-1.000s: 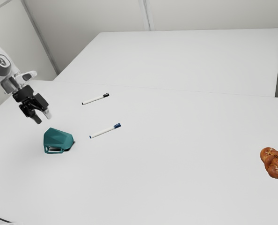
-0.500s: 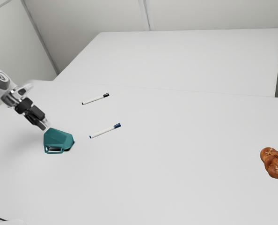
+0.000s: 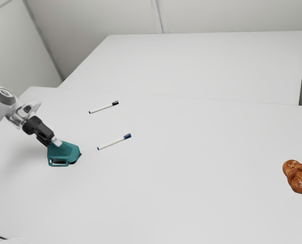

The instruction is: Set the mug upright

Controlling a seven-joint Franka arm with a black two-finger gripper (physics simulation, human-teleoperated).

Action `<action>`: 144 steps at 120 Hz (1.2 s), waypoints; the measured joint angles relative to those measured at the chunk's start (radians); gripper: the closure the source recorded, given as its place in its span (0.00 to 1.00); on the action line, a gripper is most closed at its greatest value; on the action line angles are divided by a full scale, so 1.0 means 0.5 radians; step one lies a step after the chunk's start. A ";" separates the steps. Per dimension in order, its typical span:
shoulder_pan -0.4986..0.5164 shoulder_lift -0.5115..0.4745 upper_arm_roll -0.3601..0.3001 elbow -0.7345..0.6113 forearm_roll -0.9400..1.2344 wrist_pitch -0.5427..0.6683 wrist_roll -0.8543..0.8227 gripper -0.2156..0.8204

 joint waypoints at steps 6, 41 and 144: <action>0.011 -0.003 -0.003 -0.007 -0.004 -0.018 0.006 0.40; 0.014 -0.004 -0.010 -0.002 -0.010 -0.065 0.037 0.83; -0.113 -0.776 -0.636 -0.727 0.615 0.771 -0.324 0.96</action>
